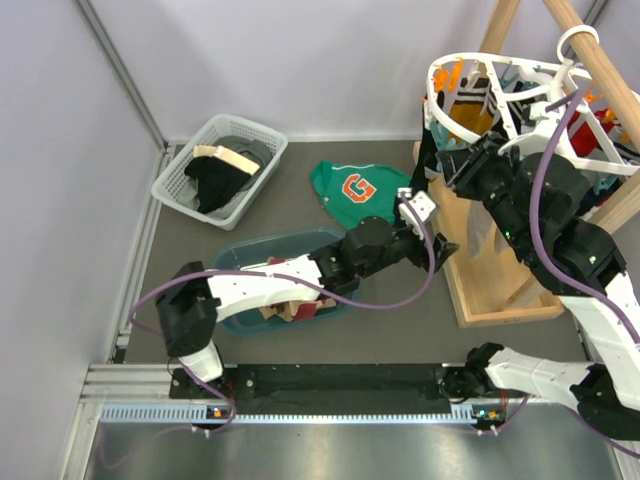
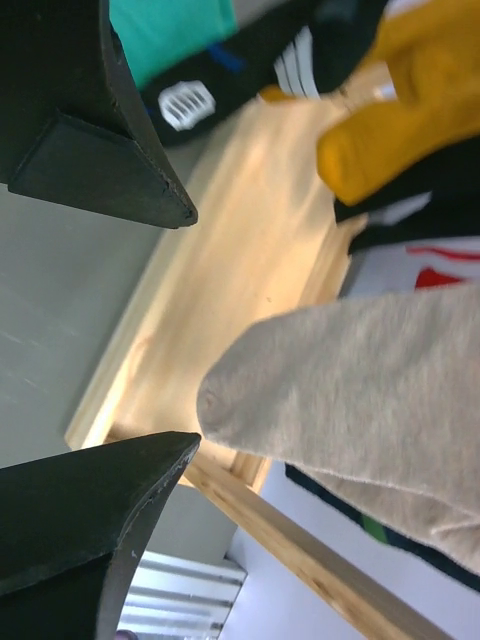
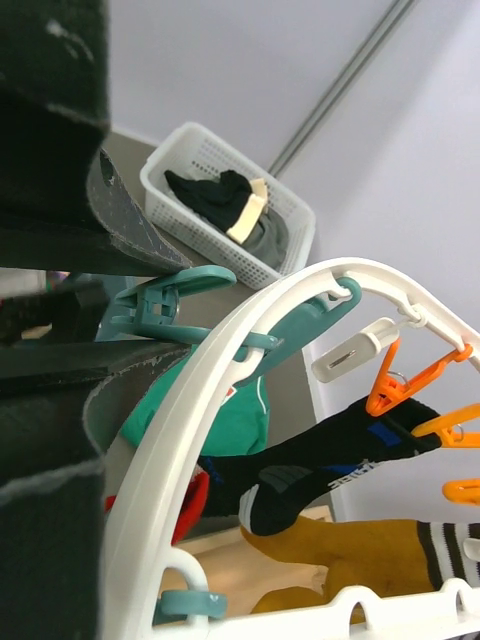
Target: Remove the socks clipped to the hanger
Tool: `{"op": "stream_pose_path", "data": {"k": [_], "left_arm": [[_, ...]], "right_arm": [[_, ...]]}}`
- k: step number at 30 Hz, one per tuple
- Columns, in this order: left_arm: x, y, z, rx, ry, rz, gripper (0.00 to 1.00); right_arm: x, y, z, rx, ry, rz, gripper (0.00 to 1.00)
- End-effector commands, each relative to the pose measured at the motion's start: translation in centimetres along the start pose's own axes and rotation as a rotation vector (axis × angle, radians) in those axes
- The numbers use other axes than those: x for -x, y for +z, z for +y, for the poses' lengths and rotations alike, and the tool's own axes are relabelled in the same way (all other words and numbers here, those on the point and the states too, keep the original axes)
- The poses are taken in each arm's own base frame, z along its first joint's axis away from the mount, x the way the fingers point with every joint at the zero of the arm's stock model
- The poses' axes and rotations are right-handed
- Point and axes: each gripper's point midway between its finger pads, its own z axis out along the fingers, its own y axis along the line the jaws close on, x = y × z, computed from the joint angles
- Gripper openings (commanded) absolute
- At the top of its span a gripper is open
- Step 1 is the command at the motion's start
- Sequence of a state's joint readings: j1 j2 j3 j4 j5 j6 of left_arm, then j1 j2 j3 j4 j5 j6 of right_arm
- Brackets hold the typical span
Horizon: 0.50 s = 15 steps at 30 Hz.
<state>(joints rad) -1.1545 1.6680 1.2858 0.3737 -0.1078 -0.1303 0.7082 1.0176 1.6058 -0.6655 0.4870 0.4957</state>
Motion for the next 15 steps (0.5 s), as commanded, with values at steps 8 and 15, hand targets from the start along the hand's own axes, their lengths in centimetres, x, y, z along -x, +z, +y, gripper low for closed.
{"op": "stream_pose_path", "data": {"k": [8,15], "left_arm": [[2.3,4.9,-3.8,-0.113,0.021,-0.133,0.88],[2.2,7.5,-2.3,0.005,0.008,-0.163,0.88]], "right_arm": [[2.5,-1.8,2.1,0.112,0.130,-0.045,0.19],[2.6,-2.3,2.3,0.129,0.159,-0.044,0.19]]}}
